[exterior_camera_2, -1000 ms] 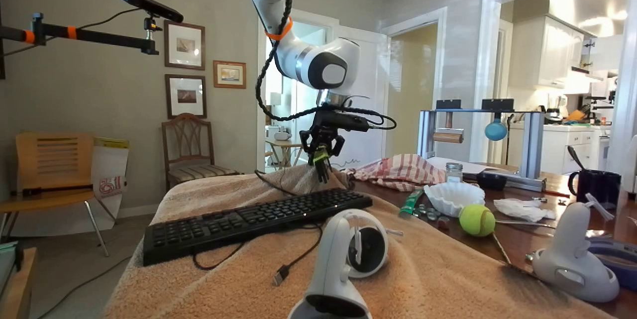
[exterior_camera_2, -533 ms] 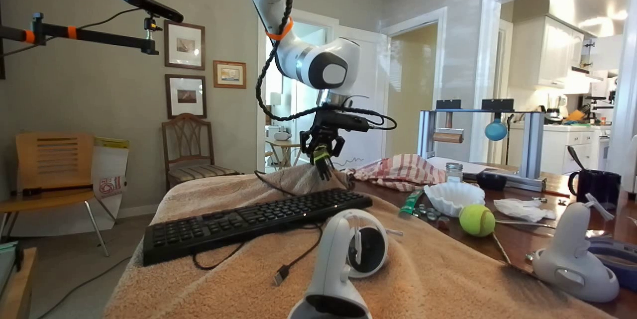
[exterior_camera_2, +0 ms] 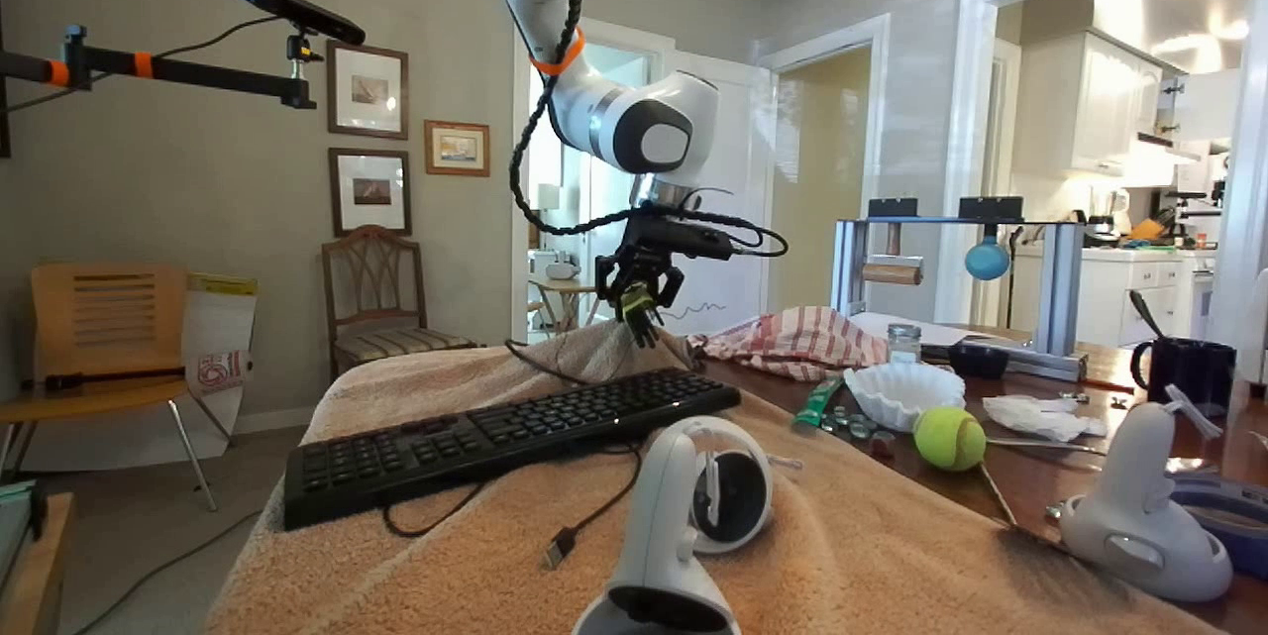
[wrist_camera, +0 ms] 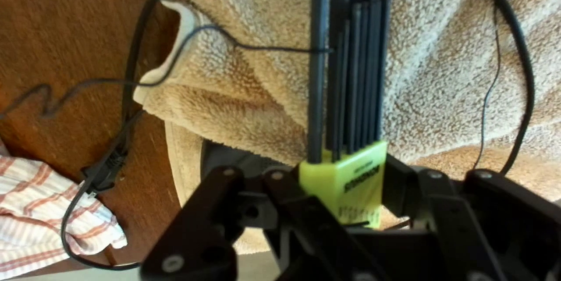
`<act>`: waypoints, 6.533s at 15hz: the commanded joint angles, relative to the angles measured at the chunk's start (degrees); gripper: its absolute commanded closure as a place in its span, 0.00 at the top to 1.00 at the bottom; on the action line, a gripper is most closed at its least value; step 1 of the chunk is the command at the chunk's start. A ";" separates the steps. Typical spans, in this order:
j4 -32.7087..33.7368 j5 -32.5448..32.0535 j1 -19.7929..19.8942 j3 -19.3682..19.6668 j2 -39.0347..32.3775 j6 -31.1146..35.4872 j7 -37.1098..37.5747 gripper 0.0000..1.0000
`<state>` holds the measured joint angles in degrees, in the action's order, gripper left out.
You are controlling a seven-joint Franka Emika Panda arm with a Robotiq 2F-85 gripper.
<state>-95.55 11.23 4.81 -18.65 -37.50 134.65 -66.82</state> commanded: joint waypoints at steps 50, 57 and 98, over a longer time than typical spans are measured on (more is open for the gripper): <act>-11.53 -28.44 -13.70 22.55 12.14 14.80 48.26 0.03; -10.75 -27.37 -11.54 17.47 11.02 12.78 49.32 0.12; 1.66 -36.25 -7.60 20.98 -0.45 -1.06 62.60 0.03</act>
<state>-92.33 -28.21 -6.62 4.37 -37.65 126.73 1.04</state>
